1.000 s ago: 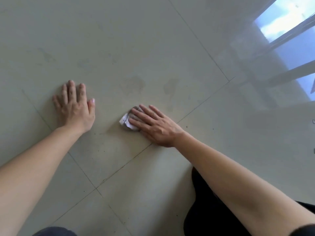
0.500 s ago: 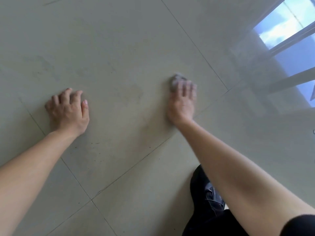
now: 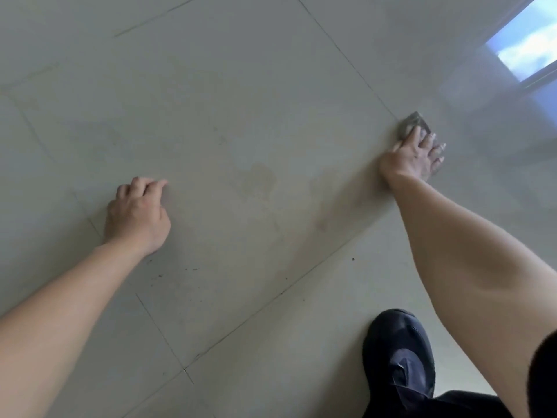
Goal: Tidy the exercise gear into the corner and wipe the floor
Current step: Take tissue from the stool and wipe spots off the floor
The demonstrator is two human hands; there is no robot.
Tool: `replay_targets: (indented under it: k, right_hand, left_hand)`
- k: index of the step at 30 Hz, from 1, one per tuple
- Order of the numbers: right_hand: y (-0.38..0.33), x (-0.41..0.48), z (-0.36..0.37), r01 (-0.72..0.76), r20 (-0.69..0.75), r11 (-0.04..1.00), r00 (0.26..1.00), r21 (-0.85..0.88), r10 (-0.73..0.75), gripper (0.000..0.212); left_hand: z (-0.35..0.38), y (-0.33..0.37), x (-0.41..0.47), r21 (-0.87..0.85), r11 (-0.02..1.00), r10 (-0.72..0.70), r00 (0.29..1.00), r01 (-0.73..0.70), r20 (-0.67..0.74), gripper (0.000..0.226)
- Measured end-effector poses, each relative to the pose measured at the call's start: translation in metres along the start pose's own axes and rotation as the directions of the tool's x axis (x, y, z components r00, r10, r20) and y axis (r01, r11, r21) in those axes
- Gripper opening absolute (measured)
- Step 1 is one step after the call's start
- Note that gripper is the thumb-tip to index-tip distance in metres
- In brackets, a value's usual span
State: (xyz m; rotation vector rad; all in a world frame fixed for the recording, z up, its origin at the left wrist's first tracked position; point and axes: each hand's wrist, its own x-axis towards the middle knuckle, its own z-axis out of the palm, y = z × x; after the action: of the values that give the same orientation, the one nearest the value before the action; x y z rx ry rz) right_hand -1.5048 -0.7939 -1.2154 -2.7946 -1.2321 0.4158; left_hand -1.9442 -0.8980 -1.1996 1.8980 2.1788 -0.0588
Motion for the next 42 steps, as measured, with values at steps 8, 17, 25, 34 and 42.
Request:
replay_targets:
  k: [8,17,25,34,42]
  right_hand:
    - [-0.131,-0.104,0.051,0.593,0.149,0.802,0.789,0.063,-0.596,0.064]
    - [-0.130,-0.097,0.065,0.981,0.203,0.184,0.168,0.063,-0.965,0.049]
    - [-0.092,0.046,0.007,-0.008,0.020,1.000,1.000,0.019,0.008,0.057]
    - [-0.256,-0.128,0.089,0.970,0.218,0.238,0.221,0.056,-0.951,0.051]
    - [-0.208,0.033,0.054,0.668,-0.046,0.743,0.741,-0.051,-0.670,0.050]
  left_hand:
    - [0.003,0.013,0.013,-0.022,0.995,-0.102,0.980,0.100,-0.173,0.034]
    - [0.008,0.005,0.051,-0.163,0.969,-0.227,0.931,0.186,-0.287,0.041]
    - [0.014,-0.002,0.088,-0.127,0.962,-0.259,0.954,0.241,-0.153,0.061]
    - [0.014,-0.017,0.124,-0.105,0.948,-0.317,0.931,0.302,-0.180,0.059]
    - [0.016,-0.027,0.153,-0.081,0.967,-0.255,0.942,0.243,-0.216,0.064]
